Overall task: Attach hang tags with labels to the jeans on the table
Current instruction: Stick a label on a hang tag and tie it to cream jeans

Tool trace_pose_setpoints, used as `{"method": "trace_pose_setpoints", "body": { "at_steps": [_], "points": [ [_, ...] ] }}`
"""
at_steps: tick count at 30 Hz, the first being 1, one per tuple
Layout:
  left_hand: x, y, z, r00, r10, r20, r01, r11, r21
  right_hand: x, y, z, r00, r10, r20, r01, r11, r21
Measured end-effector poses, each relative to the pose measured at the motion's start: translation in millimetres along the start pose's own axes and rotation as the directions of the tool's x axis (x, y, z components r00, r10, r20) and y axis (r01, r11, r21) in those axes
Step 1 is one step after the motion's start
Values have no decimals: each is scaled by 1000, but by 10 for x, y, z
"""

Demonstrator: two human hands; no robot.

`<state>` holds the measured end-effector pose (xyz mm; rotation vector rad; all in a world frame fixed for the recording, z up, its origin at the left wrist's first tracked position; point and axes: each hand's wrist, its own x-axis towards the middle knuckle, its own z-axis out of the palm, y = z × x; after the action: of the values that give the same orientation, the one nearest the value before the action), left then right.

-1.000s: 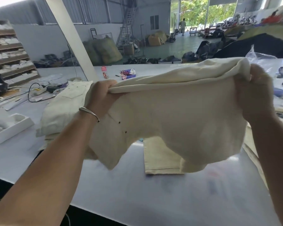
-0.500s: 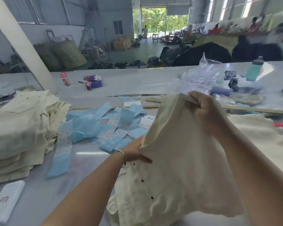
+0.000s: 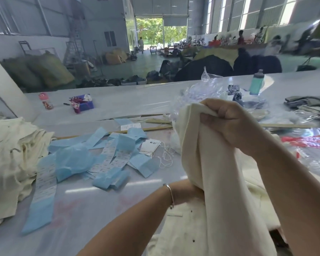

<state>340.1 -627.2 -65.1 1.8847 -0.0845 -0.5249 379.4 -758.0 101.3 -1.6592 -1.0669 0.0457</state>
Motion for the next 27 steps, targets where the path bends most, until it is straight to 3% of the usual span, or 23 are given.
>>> {"method": "trace_pose_setpoints", "body": {
  "at_steps": [2, 5, 9, 12, 16, 21, 24, 27],
  "points": [
    [18, -64, 122, 999, -35, 9, 36, 996, -87, -33, 41, -25, 999, 18, -28, -17, 999, 43],
    [-54, -149, 28, 994, -87, -72, 82, 994, -76, -48, 111, -15, 996, 54, -75, -51, 997, 51],
    [-318, -341, -410, 978, -128, -168, 144, 985, 92, -18, 306, 30, 978, 101, -181, -135, 973, -185],
    [-596, -425, -826, 929, -192, -315, 258, 949, 180, 7, 536, 65, 935, 161, -316, -282, 878, -387],
    [-1095, -290, -1308, 834, -225, -503, 402, 873, 276, -16, 827, 278, 883, 290, -369, -435, 802, -410],
    [-1822, 30, -1624, 770, -313, -557, 578, 713, 398, -59, 947, 758, 878, 396, -269, -454, 866, -209],
    [-2275, 344, -1695, 731, -427, -531, 665, 621, 416, -31, 874, 1001, 826, 564, -18, -563, 826, 35],
    [-2600, 666, -1781, 679, -482, -554, 731, 514, 449, 16, 804, 1130, 724, 643, 249, -689, 682, 244]
  ]
}}
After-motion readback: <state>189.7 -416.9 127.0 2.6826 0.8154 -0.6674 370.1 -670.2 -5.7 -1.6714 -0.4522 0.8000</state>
